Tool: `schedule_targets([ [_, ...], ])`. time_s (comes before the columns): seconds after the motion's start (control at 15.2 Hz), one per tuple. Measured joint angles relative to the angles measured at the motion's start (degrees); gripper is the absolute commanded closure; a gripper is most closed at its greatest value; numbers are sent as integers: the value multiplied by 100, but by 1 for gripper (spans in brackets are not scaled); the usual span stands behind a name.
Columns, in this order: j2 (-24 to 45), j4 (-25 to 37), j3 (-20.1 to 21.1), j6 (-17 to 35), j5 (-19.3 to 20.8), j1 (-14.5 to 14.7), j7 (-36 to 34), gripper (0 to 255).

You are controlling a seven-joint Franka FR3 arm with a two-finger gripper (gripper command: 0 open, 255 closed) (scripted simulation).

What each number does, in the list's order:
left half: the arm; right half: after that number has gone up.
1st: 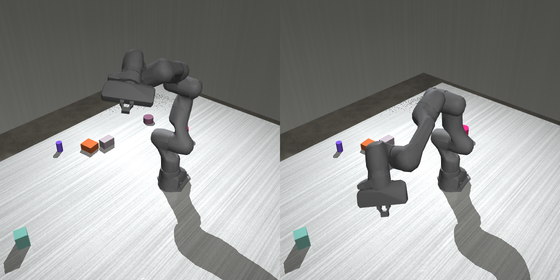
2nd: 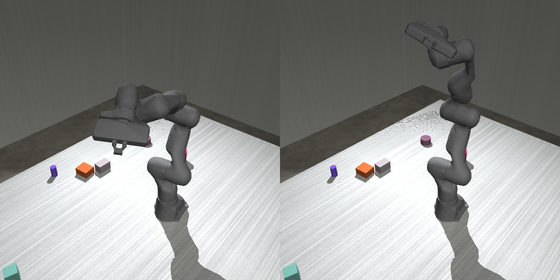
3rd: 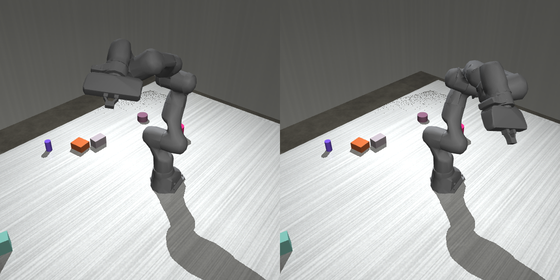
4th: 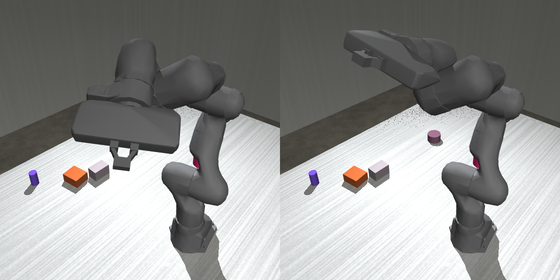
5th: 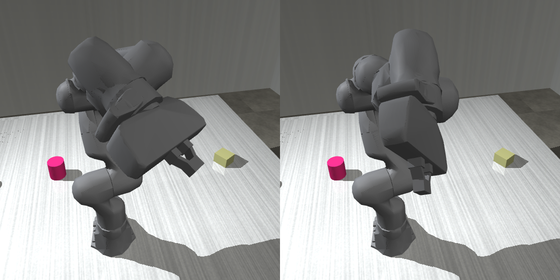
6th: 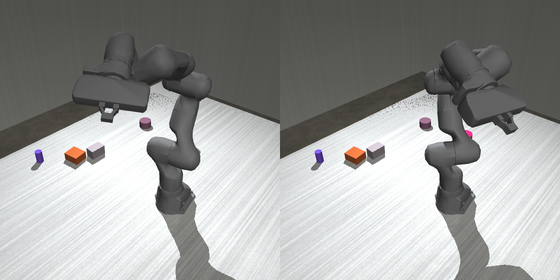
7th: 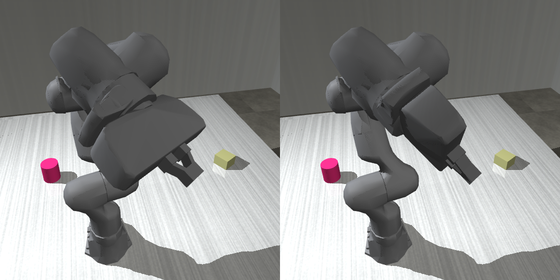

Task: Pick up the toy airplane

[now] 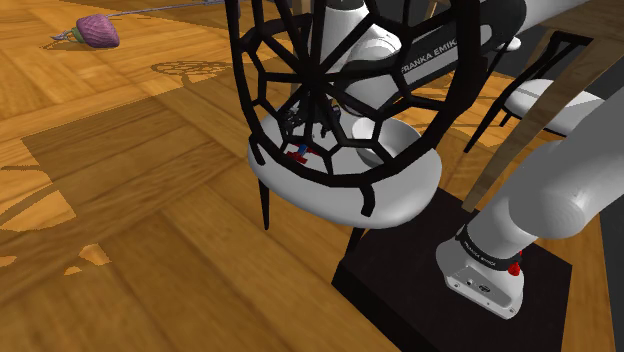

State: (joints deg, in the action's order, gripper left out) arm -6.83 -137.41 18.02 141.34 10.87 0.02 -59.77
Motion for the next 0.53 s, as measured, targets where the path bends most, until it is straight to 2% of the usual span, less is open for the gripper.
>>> schedule_targets([
  [0.07, 80, -30, 8, 83, 59, 1, -21, 0],
  [0.13, 94, -46, 5, 83, 63, 9, -24, 255],
  [0.53, 180, 59, 10, 52, 173, 6, -47, 255],
])
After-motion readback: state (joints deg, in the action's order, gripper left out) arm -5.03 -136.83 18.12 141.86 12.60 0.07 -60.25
